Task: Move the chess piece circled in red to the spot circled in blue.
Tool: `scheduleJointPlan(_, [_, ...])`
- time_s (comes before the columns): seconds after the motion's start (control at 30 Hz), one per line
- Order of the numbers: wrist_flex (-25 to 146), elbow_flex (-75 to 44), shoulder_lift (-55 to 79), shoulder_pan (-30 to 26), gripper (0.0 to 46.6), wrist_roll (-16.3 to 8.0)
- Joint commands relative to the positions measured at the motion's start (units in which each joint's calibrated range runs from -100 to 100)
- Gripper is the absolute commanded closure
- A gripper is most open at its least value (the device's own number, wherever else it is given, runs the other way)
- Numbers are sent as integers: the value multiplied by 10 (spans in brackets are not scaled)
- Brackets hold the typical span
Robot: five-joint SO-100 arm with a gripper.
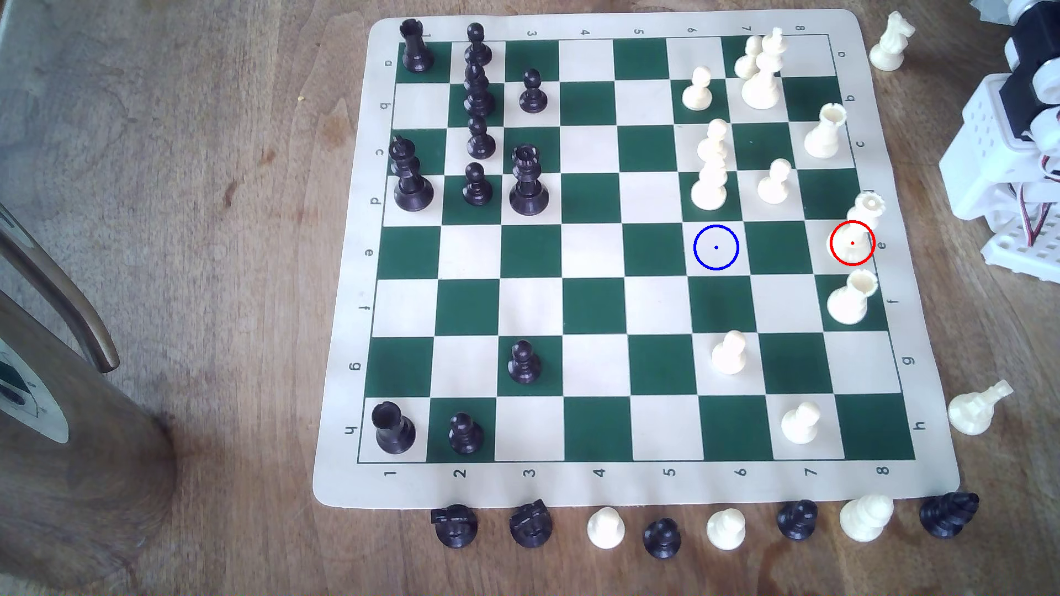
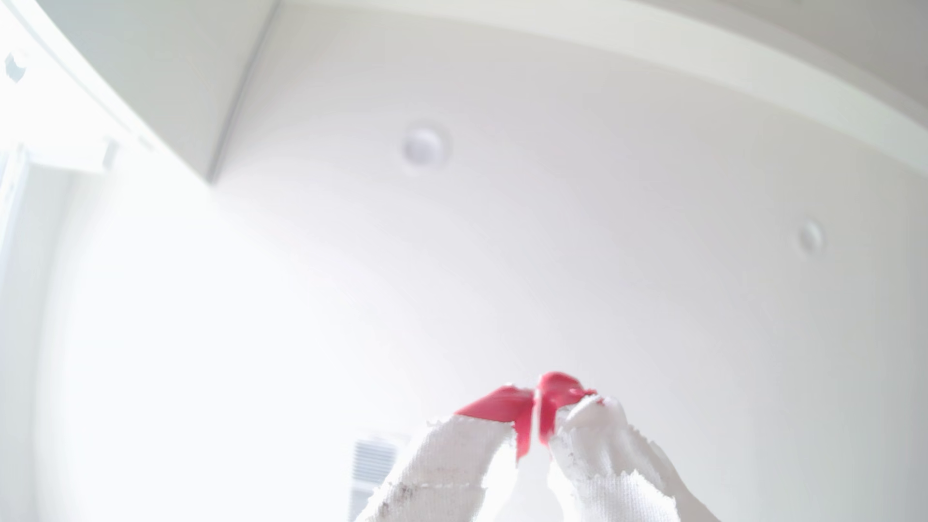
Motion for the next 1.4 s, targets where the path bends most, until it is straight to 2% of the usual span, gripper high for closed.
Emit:
scheduleJointPlan(0.0, [-16,9,-2,3,464,2])
scheduleJointPlan(0.7, [14,10,-2,-9,464,1])
scheduleJointPlan(0.93, [402,9,-2,-60,464,4])
scheduleJointPlan(0.97, [437,9,-2,-60,464,9])
scheduleJointPlan(1.0, [480,10,-2,-61,465,27])
scheduleJointPlan(1.07, [604,10,-1,-59,465,32])
scheduleJointPlan(1.17, [760,5,-1,-44,465,17])
scheduleJointPlan(1.2, [876,-14,2,-18,465,-12])
scheduleJointPlan(1.27, [1020,-42,17,10,465,-32])
scheduleJointPlan(1.37, [1181,-89,25,16,453,-41])
